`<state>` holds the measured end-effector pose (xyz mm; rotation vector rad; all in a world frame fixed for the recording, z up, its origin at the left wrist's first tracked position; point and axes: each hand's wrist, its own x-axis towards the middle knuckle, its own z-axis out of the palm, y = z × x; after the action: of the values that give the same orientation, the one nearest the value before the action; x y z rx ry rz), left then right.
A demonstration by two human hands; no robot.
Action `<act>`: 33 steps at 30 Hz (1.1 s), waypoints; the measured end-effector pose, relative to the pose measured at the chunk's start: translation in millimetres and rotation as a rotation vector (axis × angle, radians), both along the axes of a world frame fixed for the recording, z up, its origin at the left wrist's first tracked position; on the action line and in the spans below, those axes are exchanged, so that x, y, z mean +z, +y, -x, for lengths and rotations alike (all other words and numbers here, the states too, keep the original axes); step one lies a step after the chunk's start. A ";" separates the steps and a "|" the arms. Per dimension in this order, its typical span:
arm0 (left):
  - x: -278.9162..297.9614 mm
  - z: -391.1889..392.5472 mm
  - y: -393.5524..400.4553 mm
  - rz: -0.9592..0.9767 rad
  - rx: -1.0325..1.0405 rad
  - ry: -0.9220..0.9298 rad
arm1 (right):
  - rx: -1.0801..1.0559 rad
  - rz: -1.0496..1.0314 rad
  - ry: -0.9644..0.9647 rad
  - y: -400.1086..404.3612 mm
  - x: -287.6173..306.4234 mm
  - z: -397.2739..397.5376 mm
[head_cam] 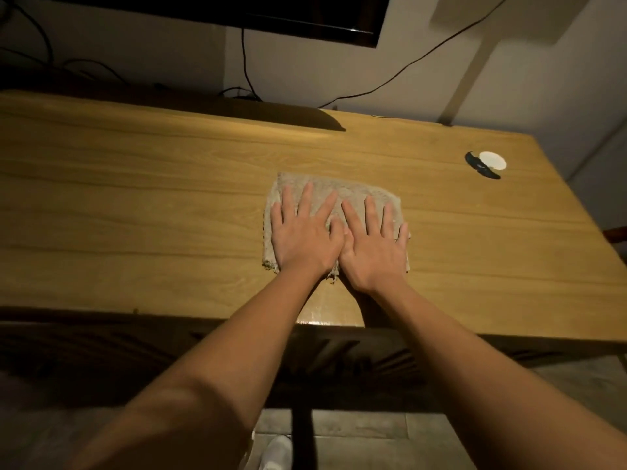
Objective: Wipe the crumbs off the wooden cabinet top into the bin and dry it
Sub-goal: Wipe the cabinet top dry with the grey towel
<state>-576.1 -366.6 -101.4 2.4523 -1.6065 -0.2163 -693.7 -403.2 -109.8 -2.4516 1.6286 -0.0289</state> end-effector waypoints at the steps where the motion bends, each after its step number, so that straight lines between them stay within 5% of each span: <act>1: 0.6 10.9 13.0 -0.006 -0.006 0.003 | -0.005 -0.004 0.005 14.2 0.7 11.3; 8: -3.8 68.5 85.3 0.021 -0.027 0.009 | -0.012 -0.004 0.016 88.1 2.4 71.8; 17: -8.1 67.2 76.3 -0.049 -0.032 -0.059 | -0.007 -0.035 0.005 75.4 -1.6 71.0; 33: -3.4 23.4 -96.9 -0.028 0.067 -0.037 | -0.063 0.000 -0.047 -85.9 0.0 16.2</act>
<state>-599.6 -463.5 -104.8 2.5411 -1.5425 -0.1861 -709.9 -489.2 -109.7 -2.3811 1.6850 -0.0952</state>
